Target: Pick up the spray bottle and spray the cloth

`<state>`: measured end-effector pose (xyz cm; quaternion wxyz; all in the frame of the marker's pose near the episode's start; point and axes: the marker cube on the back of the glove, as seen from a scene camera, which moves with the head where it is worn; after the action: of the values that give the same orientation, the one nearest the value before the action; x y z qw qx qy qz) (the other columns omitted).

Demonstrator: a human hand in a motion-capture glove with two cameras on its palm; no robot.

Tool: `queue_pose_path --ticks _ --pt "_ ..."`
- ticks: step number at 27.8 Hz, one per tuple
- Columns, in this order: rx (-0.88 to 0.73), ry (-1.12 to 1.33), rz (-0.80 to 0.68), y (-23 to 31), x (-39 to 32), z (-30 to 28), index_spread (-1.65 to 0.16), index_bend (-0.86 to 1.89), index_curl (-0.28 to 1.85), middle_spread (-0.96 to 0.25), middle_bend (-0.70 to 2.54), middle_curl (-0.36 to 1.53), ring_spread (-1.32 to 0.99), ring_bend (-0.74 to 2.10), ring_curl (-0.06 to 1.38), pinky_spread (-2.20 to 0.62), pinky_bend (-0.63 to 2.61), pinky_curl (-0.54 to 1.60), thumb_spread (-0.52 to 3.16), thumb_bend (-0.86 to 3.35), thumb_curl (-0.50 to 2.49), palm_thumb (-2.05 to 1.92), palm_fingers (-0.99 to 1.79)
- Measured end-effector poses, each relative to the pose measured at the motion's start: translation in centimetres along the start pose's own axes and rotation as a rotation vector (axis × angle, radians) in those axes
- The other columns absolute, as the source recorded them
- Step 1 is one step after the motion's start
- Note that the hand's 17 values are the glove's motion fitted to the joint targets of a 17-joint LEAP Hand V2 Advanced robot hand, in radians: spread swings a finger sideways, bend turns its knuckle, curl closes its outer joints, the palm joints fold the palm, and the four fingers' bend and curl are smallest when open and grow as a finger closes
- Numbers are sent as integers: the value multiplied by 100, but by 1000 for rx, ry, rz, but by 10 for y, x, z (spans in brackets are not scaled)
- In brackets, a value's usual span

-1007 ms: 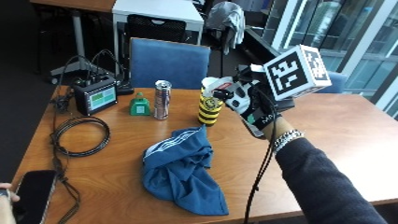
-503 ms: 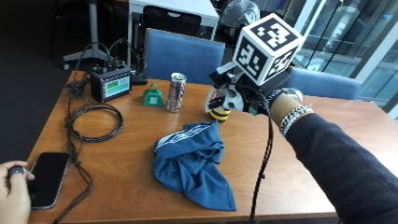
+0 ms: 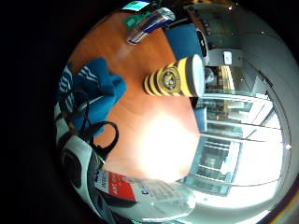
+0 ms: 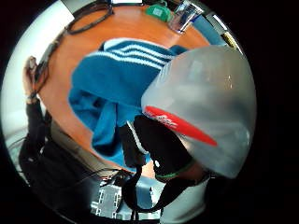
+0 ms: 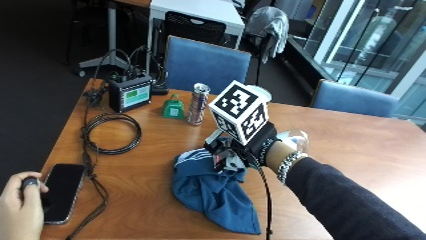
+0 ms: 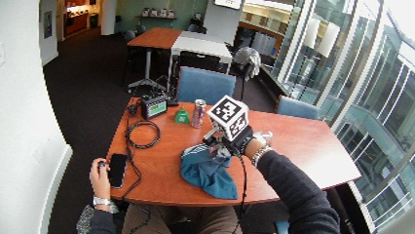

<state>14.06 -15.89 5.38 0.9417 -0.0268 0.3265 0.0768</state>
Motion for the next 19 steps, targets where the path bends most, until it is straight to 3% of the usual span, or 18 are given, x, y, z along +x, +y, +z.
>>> queue_pose_path --ticks 19 --pt "-26 -39 4 5 -4 20 -28 43 50 -23 63 48 -23 67 43 -31 43 39 108 -2 27 31 144"
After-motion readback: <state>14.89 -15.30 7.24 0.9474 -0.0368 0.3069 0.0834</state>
